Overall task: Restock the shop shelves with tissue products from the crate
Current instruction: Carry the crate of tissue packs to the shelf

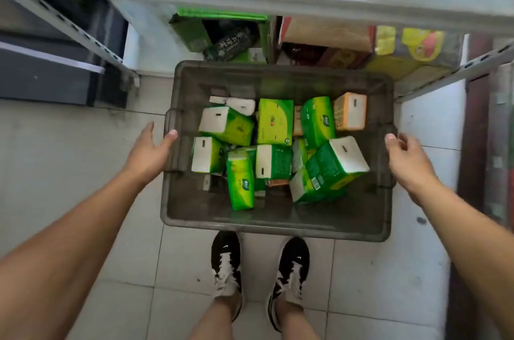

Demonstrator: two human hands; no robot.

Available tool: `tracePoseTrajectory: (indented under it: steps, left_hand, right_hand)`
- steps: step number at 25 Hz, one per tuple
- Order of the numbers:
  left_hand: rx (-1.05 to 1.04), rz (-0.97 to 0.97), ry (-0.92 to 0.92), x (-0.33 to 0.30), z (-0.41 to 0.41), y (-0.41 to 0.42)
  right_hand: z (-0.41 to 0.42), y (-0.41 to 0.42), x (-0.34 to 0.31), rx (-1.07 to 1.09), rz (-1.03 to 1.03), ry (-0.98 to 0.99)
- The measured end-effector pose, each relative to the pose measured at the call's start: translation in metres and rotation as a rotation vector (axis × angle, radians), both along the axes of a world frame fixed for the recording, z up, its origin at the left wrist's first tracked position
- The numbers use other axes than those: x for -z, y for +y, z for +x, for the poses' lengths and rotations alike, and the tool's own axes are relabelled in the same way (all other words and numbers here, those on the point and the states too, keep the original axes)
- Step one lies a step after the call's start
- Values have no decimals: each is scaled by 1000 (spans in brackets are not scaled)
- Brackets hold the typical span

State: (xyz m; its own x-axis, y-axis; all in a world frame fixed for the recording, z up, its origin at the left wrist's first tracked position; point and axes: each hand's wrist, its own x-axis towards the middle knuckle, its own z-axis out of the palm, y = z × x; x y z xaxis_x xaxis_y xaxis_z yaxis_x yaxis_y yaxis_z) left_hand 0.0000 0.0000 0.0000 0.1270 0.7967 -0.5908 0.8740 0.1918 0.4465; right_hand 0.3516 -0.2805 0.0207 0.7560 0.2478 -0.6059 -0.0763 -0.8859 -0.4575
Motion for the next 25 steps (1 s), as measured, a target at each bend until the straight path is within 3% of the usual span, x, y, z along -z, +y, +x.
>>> tracePoseTrajectory:
  steps: [4,13,16,21,25]
  left_hand:
    - [-32,-213,-89,18,-1,11]
    - [-83,-93,-139,35,15,14]
    - [-125,-66,-128,27,11,14]
    - [-193,-43,-66,-18,-14,7]
    - [-292,-27,-72,-99,-50,15]
  right_hand:
    - [4,2,15,43,28,43]
    - [24,-9,36,224,18,263]
    - [25,-13,36,221,43,257]
    - [13,-10,2,186,44,224]
    - [0,13,-72,62,81,197]
